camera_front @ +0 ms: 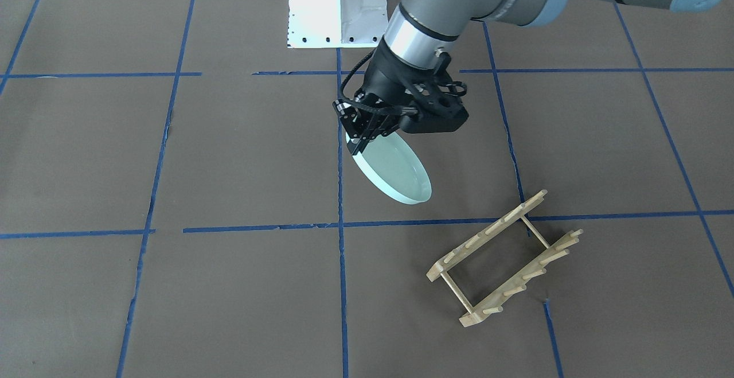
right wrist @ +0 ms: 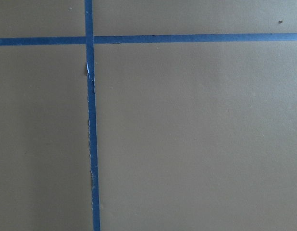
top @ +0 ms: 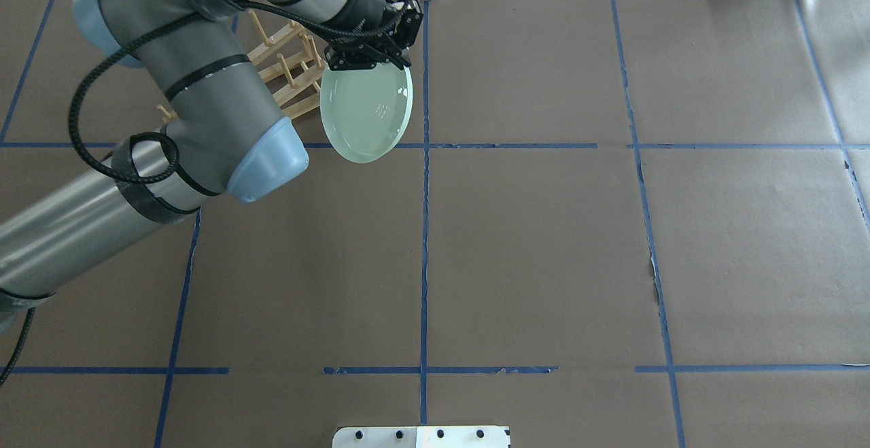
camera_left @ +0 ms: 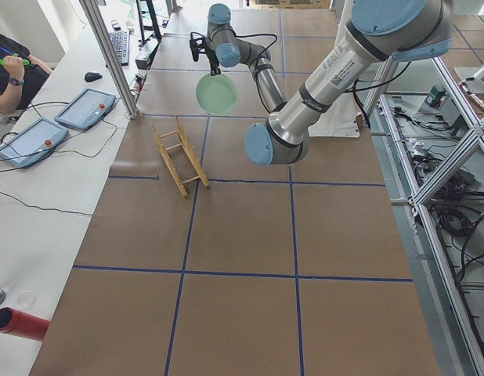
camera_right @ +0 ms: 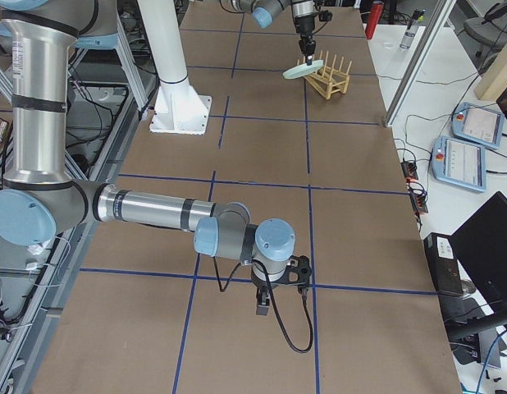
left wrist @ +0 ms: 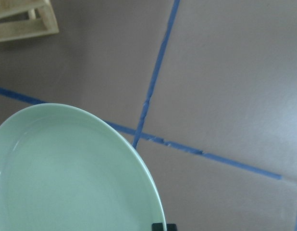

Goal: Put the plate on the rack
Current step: 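Lift the plate with the left gripper and carry it toward the rack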

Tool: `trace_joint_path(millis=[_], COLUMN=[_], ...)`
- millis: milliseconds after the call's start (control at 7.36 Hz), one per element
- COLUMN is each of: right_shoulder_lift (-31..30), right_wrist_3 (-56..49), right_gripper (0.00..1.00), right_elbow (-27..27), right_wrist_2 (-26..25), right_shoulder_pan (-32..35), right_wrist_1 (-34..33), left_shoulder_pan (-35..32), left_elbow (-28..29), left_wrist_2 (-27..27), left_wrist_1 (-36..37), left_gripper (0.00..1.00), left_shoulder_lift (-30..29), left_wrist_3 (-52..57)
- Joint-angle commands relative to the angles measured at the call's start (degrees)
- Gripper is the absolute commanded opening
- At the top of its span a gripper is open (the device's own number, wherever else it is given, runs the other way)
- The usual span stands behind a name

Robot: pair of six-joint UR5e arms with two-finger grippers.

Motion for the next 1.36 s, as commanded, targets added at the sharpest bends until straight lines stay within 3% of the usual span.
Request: trace_joint_path(millis=[0,272,679,951,1222], right_shoulder_lift=[0.0,0.0,0.0,0.0,0.0], right_wrist_3=[0.0,0.0,0.0,0.0,0.0], right_gripper=[1.0,1.0,1.0,1.0,1.0], right_elbow=[0.0,0.0,-0.1,-0.1,-0.1], right_wrist_2=[0.0,0.0,0.0,0.0,0.0], right_shoulder_pan=[-0.1,0.0,-0.1,-0.1,0.0], right_wrist_1=[0.0,0.0,0.0,0.0,0.0], left_shoulder_pan=[-8.5,-12.1,-12.9,-13.3,-13.3], left_elbow=[0.4,6.7,12.3,18.3,21.4], left_wrist_2=[-2.3,-3.3,-3.1,-2.1,0.4], left_wrist_1=[-12.5,-34.8,-55.1,-63.6,-65.1], left_gripper=[0.0,0.0,0.0,0.0,0.0], left_shoulder_lift=[3.2,7.0,12.0,12.2,12.2], left_wrist_3=[-6.5,-13.2,-14.6,-14.5,-14.4])
